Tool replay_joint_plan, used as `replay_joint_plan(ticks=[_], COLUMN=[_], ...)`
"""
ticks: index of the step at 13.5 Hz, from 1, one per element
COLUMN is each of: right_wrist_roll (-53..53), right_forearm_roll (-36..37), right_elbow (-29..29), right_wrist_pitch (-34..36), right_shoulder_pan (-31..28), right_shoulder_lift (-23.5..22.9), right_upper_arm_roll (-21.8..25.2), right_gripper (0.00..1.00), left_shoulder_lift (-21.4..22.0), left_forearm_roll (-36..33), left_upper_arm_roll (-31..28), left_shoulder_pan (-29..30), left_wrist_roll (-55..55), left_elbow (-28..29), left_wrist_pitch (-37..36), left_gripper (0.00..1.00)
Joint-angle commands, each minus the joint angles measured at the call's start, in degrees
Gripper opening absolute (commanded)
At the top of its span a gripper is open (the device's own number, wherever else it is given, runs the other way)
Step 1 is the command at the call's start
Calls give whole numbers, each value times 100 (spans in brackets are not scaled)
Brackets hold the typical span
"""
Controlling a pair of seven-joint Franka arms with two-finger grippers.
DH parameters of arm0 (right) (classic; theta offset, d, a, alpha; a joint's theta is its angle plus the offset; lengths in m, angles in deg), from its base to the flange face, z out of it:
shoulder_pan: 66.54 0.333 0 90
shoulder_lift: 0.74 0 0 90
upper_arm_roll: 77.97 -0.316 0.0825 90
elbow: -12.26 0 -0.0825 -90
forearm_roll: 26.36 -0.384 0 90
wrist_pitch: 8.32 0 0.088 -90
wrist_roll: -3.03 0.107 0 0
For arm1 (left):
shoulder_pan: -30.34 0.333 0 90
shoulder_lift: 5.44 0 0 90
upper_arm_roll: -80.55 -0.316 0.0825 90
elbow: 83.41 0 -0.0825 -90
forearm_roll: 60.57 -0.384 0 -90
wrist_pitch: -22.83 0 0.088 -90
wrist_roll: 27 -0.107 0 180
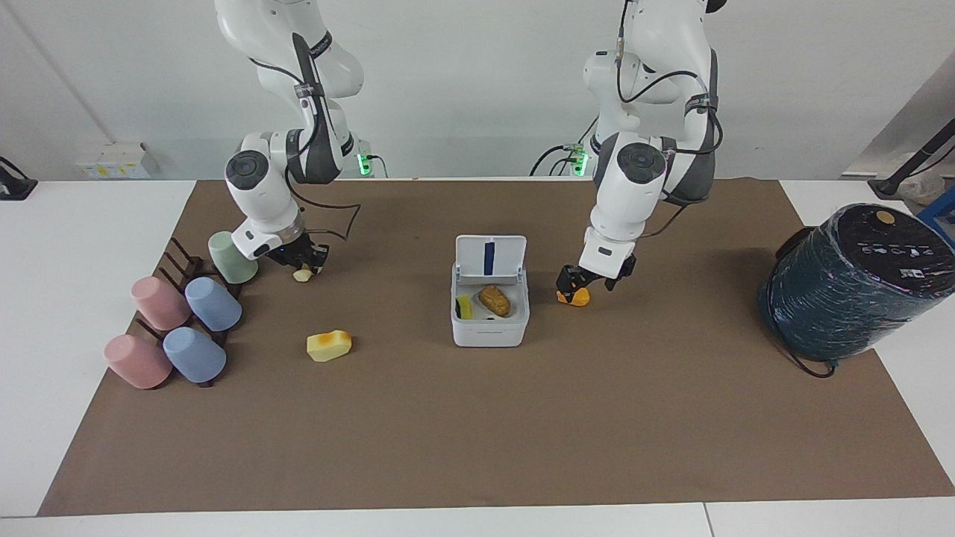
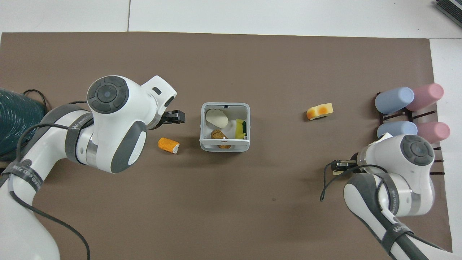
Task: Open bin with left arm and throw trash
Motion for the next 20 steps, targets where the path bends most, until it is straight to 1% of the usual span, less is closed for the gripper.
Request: replay_joint_plan(ticks=[1,3,4,5,7,9,10,11,13,14,16,17,18,20], right_wrist_roll=[366,1112,1307,1552,2045,2362,2572,2914,3984,4433,5102,5436,5640,5956], right_forearm_roll=[-132,-123,-132,-132,-149,-429,-674,-877,-941,-932,-906,-888,-862,-844], right_elbow=[-352,-888,-1160,-1555,-2346,-3006,-3270,-3577,-4288,-4614,-5055,-5239,-5389,-5399], right_wrist_pitch=[-12,6,15,49,295,462,454,471,472,480,419,436,428,384], right_shoulder_pan=[178,381,495,601,698,777,943,1049,1426,1576,1831,2015,2060,2287], right_shoulder_lift=[126,65,-32,-215,-567,-883,-1016,-1208,-1691,-1920,-2298,-2465,-2554,-2625], right_upper_arm_roll=[-93,-94,-94,-94,-94,-111,-111,-111,-111,-103,-111,-103,-111,-111], right_gripper=[0,0,0,0,0,0,0,0,0,0,0,0,0,0], left_shoulder_lift=[339,418,445,471,410,392,392,410,410,393,305,270,261,252], left_forearm_roll=[-77,-77,-77,-77,-77,-85,-85,-85,-85,-77,-77,-85,-77,-85], left_upper_arm_roll=[48,48,57,57,48,48,48,48,40,48,40,40,40,40], left_shoulder_pan=[47,-15,-41,-207,-235,-244,-244,-226,-173,-173,-156,-156,-156,-147], left_wrist_roll=[1343,2547,3058,3550,4570,4847,4865,4865,4874,4900,5145,5190,5190,5181], left_elbow=[583,751,856,953,1102,1260,1348,1436,1612,1709,1788,1789,1789,1771], left_wrist_pitch=[427,498,516,646,1181,1368,1412,1543,1772,1886,2210,2273,2274,2265], left_gripper=[100,100,100,100,100,100,100,100,100,98,91,86,76,52])
